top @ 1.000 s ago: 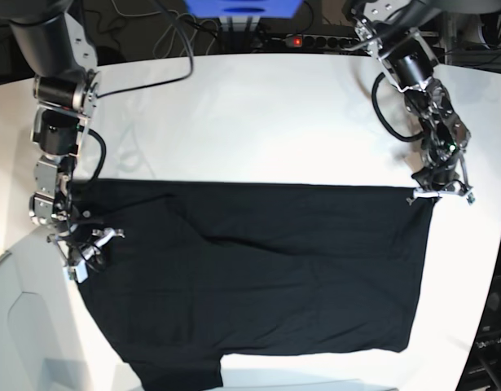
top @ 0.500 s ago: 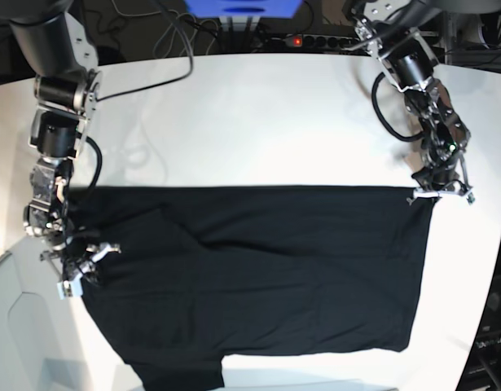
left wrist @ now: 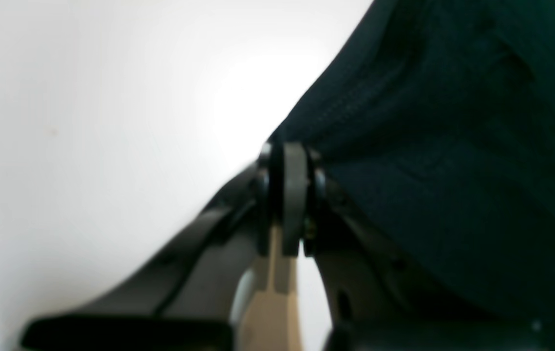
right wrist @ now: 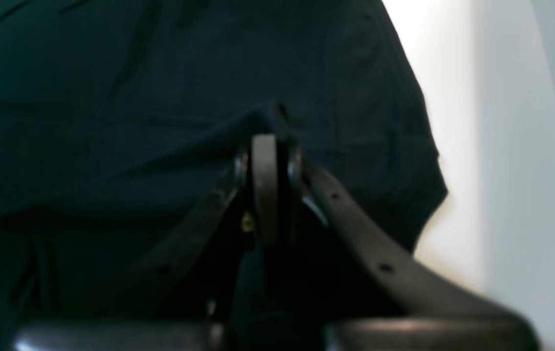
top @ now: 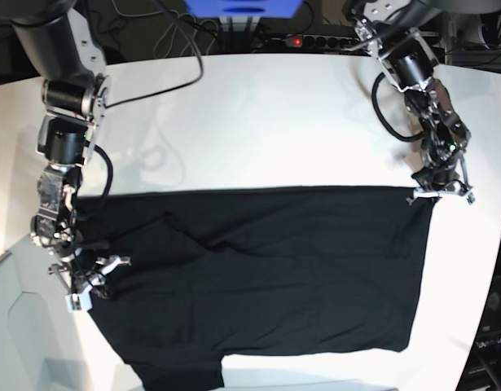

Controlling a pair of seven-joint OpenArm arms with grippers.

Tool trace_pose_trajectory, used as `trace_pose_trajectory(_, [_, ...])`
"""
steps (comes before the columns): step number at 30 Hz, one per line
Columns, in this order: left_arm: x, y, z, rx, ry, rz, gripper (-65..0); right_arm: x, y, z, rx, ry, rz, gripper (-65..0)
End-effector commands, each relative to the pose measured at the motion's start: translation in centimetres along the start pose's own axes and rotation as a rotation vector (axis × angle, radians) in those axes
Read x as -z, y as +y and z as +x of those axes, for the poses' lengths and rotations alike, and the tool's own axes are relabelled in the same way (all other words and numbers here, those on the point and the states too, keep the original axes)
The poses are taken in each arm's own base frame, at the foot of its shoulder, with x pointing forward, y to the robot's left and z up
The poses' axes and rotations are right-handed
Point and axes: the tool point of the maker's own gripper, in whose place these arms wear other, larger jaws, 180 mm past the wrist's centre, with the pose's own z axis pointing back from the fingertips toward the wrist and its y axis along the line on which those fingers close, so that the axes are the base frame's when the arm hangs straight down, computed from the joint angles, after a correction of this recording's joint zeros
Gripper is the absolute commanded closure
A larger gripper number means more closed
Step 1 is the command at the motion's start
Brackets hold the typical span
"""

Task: Fold the T-shirt properly
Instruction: 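Adjust the right gripper's grip on the shirt edge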

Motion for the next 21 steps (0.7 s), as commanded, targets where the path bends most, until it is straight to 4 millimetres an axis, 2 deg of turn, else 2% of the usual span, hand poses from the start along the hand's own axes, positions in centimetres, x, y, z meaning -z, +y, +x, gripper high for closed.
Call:
trace_pose_trajectory(1, [-0.1,0.83,-0.73,0.014,0.049,0.031,-1.3,-0.25,-1.08,3.38,-0.006,-0.084,-0.024,0.0])
trace_pose_trajectory(10, [-0.1,0.81,-0.72,0.013,0.049,0.03,-1.3,-0.22,-1.05,3.26,-0.009,-0.077,-0.023,0.0])
trace_pose_trajectory(11, [-0.1,0.81,-0.72,0.013,0.049,0.03,-1.3,-0.22,-1.05,3.23,-0.009,-0.075,-0.023,-2.0])
trace_pose_trajectory(15, [-0.1,0.83,-0.73,0.014,0.049,0.031,-1.3,-0.22,-1.04,3.24,-0.008,-0.076,-0.023,-18.1])
trace_pose_trajectory(17, [-0.1,0.83,-0.73,0.014,0.049,0.031,-1.3,-0.28,-1.14,3.38,-0.001,-0.082,-0.024,-23.7])
trace_pose_trajectory(21, [-0.11,0.88,-0.79,0.014,0.05,0.032,-1.3,-0.41,-1.42,3.5,-0.004,-0.085,-0.029,-25.7])
